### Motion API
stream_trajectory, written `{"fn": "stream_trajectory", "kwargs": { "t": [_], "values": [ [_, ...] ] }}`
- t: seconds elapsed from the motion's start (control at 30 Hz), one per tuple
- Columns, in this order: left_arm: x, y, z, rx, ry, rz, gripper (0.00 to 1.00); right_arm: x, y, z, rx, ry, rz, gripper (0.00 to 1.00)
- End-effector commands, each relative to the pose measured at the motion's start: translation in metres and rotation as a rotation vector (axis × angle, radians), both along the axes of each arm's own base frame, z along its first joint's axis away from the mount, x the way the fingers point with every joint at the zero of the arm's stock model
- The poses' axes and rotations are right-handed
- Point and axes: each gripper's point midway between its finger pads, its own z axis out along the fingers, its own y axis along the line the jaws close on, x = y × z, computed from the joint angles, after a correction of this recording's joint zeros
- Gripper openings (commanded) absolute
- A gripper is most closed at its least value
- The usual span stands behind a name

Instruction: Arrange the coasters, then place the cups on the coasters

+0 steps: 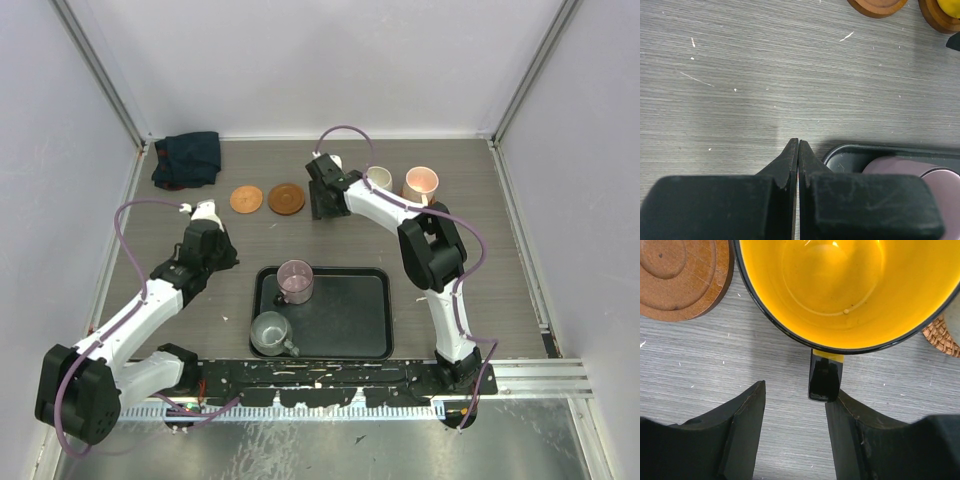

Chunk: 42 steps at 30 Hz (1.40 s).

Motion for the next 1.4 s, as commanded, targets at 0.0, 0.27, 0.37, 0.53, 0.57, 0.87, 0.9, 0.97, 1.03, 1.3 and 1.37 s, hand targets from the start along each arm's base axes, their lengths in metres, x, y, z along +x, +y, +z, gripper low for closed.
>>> {"fn": "stream_trajectory", "kwargs": {
  "t": [0.0,0.27,0.37,0.53,0.57,0.87,0.9,0.97,1.03,1.3,1.37],
  "values": [
    [0.007,-0.004,0.014,-0.031,-0.057,-0.008,0.00,0.012,0.014,0.045,0.068,-0.100,0.015,0.56],
    [0.004,-0.013,0.018,-0.040,-0.065,-0.078,0.00,0.009,0.016,0.045,0.065,-0.097,0.024,0.56],
    [0.001,-0.022,0.023,-0.062,-0.076,-0.139,0.00,0.002,0.016,0.045,0.058,-0.090,0.032,0.56],
    [-0.013,-0.045,0.041,-0.117,-0.110,-0.299,0.12,-0.019,0.015,0.054,0.044,-0.099,0.044,0.58],
    [-0.016,-0.048,0.044,-0.121,-0.113,-0.322,0.15,-0.024,0.013,0.057,0.040,-0.104,0.043,0.58],
    [-0.040,-0.071,0.070,-0.116,-0.135,-0.500,0.43,-0.063,0.009,0.096,0.054,-0.187,0.048,0.60],
    [-0.043,-0.075,0.071,-0.114,-0.135,-0.516,0.48,-0.065,0.007,0.099,0.056,-0.196,0.046,0.60],
    [-0.048,-0.083,0.068,-0.104,-0.114,-0.549,0.53,-0.071,0.003,0.108,0.059,-0.219,0.040,0.60],
    [-0.055,-0.091,0.063,-0.088,-0.091,-0.583,0.58,-0.075,-0.002,0.119,0.076,-0.252,0.027,0.60],
    [-0.075,-0.111,0.043,0.016,-0.006,-0.658,0.66,-0.096,-0.032,0.175,0.192,-0.418,-0.017,0.60],
    [-0.080,-0.114,0.043,0.039,0.009,-0.679,0.66,-0.101,-0.039,0.182,0.210,-0.449,-0.031,0.60]
  ]
}}
